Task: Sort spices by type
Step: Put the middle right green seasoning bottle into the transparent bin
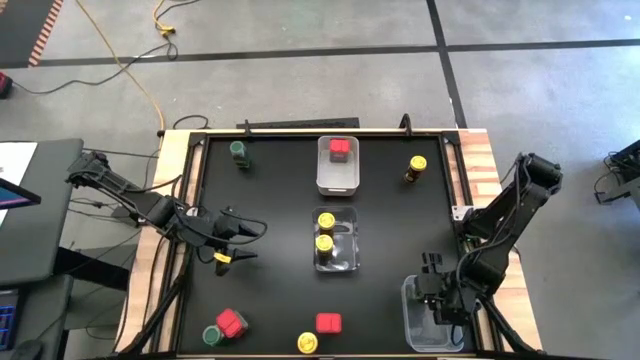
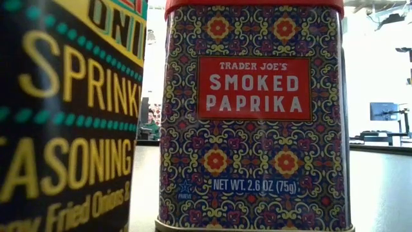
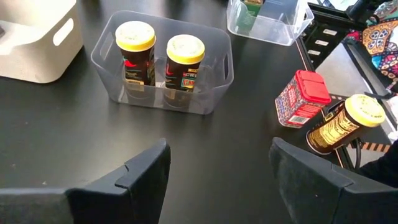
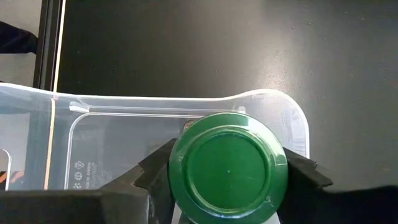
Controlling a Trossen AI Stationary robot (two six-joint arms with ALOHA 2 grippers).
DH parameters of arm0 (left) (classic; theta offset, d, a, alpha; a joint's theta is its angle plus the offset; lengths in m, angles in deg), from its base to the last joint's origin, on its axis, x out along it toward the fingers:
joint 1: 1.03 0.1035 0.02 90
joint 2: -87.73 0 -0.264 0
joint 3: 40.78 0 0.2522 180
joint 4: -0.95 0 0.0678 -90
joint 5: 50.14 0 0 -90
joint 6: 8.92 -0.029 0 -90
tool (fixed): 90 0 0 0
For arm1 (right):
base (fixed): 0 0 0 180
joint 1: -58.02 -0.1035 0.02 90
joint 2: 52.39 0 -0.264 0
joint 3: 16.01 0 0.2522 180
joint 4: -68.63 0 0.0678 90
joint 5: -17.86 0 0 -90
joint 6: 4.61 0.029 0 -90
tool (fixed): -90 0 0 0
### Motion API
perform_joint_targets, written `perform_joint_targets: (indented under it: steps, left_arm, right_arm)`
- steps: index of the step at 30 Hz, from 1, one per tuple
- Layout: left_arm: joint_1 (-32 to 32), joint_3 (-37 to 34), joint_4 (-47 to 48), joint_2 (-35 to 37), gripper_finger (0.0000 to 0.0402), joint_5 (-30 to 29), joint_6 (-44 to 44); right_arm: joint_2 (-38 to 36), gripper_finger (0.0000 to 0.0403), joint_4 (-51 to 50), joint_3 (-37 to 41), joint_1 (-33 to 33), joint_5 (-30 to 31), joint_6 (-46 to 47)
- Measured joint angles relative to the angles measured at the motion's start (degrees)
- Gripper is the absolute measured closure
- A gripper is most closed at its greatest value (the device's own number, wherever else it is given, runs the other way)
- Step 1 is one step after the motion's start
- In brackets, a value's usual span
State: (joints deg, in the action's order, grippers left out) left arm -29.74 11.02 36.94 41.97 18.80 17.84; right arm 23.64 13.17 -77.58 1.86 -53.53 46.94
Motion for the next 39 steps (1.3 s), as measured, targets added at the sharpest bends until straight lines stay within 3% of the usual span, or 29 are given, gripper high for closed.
perform_joint_targets:
  steps: [39]
  left_arm:
    - [0.0,0.0,1.1,0.0,0.014,0.0,0.0]
  right_arm:
    - [0.0,0.0158,0.2,0.0,0.0,-0.2,-0.1]
